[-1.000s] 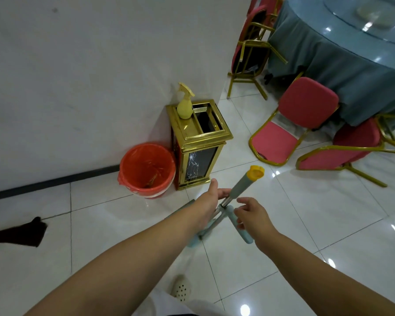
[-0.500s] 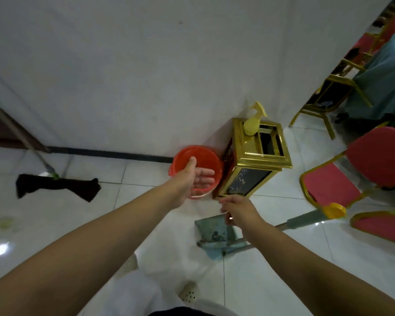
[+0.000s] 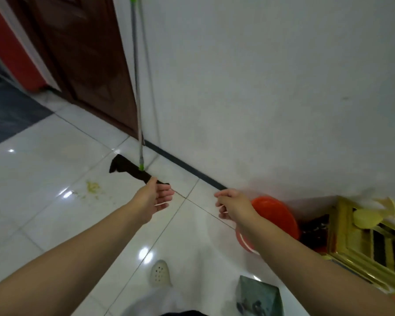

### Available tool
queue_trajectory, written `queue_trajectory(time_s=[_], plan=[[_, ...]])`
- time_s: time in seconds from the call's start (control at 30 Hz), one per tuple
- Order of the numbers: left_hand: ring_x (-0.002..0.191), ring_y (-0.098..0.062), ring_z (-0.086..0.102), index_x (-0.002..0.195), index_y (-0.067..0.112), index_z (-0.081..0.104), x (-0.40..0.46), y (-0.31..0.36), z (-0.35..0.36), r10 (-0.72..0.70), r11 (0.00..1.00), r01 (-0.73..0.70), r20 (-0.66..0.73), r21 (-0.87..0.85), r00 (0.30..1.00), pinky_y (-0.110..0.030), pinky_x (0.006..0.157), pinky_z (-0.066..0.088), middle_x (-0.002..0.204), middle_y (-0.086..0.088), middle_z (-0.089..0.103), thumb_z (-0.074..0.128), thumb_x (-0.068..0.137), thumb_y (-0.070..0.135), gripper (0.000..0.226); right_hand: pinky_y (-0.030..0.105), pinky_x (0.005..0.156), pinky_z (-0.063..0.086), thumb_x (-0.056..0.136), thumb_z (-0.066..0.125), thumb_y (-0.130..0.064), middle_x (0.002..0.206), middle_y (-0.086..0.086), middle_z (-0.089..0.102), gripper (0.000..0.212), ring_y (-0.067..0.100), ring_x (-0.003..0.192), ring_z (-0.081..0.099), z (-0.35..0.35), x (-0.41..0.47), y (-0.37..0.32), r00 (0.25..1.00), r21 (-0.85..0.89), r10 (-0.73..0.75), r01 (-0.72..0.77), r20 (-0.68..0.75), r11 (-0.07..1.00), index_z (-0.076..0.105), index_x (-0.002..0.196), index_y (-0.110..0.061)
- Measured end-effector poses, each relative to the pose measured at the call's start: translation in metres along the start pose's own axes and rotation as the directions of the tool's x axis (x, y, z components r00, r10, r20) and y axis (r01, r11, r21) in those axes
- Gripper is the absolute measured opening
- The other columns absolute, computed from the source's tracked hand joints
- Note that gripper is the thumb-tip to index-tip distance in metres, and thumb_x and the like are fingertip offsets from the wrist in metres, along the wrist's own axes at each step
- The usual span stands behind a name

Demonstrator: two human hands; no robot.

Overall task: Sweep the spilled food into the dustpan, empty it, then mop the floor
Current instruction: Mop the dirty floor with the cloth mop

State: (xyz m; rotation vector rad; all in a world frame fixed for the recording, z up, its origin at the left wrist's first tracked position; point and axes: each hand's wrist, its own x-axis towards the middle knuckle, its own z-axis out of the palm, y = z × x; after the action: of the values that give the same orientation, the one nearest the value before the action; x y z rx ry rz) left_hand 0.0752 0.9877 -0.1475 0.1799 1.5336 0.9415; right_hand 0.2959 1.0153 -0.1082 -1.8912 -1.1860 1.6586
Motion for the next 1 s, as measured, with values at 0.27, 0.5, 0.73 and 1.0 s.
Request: queue_trajectory(time_s=[0.27,0.5,0.73,1.0], plan=[[0.074,-0.018,0.063,0.087,0.008,0.064,0.05,0.102,-0.126,0.037,0.976,-0.08,-0.205,-0.204,0.978,-0.029,0.06,0.048,0.086,-0.008,0.069,0.027,0.101,0.042,0.052,0.018,0.049,0.051,0.093,0.045,-0.001,0.076,0.005,0.057,0.021,0.012,0.058,0.05,0.12,0.053,-0.123,0.993,-0.088,-0.088,0.094,0.076,0.992,0.063,0.098,-0.012],[0.071,-0.015,0.06,0.085,0.009,0.062,0.074,0.153,-0.188,0.032,0.928,-0.132,-0.278,-0.348,0.96,-0.027,0.062,0.049,0.085,-0.006,0.067,0.026,0.102,0.04,0.05,0.019,0.051,0.05,0.095,0.043,0.0,0.078,0.007,0.056,0.021,0.011,0.06,0.05,0.17,0.081,-0.186,0.991,-0.217,-0.091,0.111,0.097,0.97,0.062,0.097,-0.01],[0.067,-0.014,0.059,0.081,0.009,0.061,0.102,0.177,-0.201,-0.004,0.902,-0.135,-0.32,-0.411,0.947,-0.026,0.061,0.049,0.08,-0.006,0.066,0.035,0.101,0.03,0.039,0.02,0.052,0.049,0.096,0.045,-0.003,0.077,0.005,0.055,0.018,0.011,0.059,0.049,0.225,0.126,-0.244,0.979,-0.245,-0.079,0.124,0.187,0.962,0.062,0.102,-0.008],[0.067,-0.016,0.059,0.083,0.007,0.062,0.165,0.248,-0.197,-0.04,0.901,-0.141,-0.401,-0.411,0.915,-0.026,0.06,0.049,0.08,-0.008,0.066,0.04,0.099,0.019,0.03,0.021,0.054,0.048,0.095,0.043,-0.001,0.073,0.005,0.054,0.02,0.011,0.055,0.046,0.267,0.224,-0.326,0.958,-0.09,-0.112,0.14,0.265,0.986,0.061,0.102,-0.006]])
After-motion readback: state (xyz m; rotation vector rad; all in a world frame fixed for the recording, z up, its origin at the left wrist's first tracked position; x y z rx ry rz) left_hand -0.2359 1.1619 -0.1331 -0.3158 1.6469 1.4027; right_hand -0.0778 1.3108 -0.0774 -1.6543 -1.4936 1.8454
